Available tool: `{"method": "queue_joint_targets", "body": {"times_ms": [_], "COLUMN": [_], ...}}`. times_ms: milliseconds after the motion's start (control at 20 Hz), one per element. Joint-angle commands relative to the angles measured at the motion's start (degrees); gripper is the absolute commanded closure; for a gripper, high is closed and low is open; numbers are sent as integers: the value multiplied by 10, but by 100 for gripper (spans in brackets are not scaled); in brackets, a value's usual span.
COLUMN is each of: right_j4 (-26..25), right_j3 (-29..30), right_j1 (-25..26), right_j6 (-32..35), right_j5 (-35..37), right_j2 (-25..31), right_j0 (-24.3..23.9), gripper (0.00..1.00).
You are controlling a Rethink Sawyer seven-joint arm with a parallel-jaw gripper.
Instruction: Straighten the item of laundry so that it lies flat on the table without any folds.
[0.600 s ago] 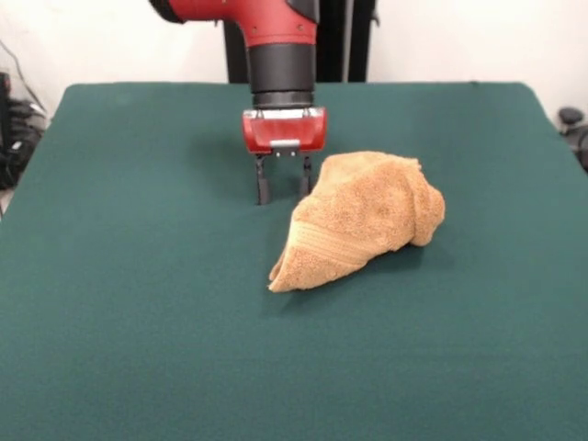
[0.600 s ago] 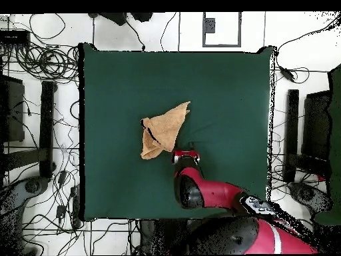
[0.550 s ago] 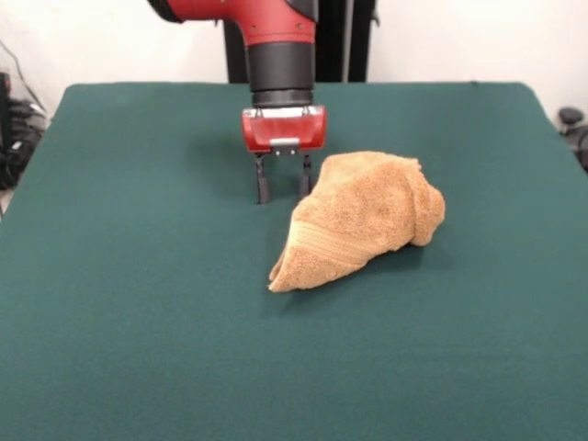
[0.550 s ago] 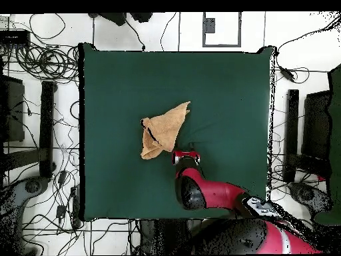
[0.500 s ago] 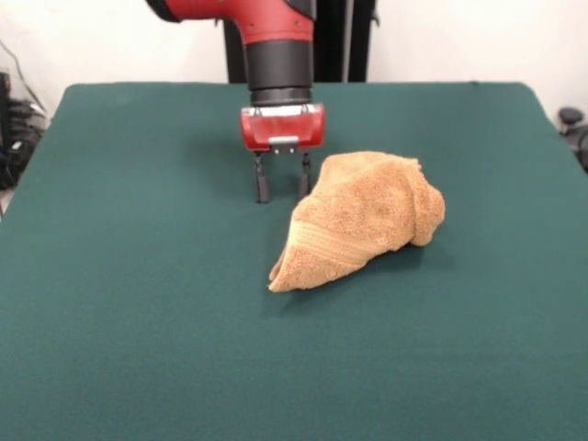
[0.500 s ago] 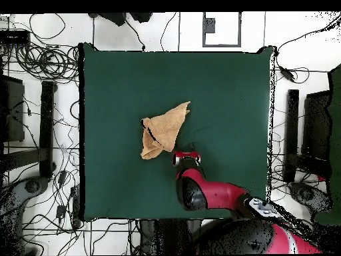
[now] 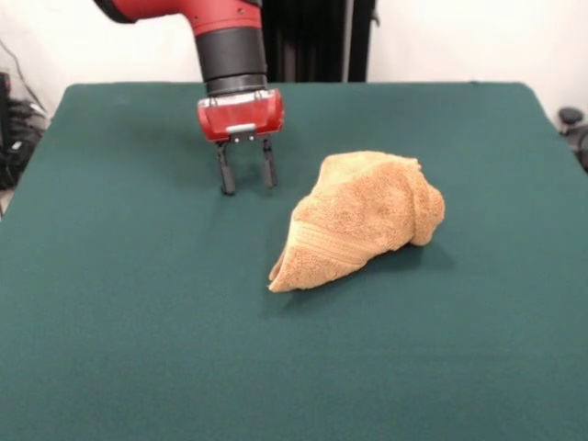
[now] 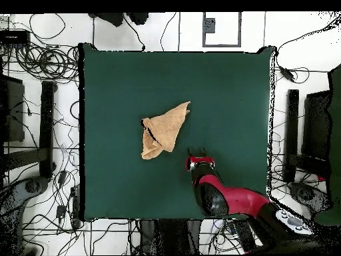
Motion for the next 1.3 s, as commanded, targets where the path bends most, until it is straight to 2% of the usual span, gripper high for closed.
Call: {"method": "queue_joint_targets", "body": {"times_ms": [50, 700, 1300], "right_j4": [13, 23, 40], "right_j3": [-5, -29, -23], "right_j1": [41, 114, 126], "right_j6": [101, 126, 135], "right_j5": [69, 3, -31], "right_j2": [86, 90, 83], "right_j0": [18, 36, 47], "gripper": [0, 0, 0]}}
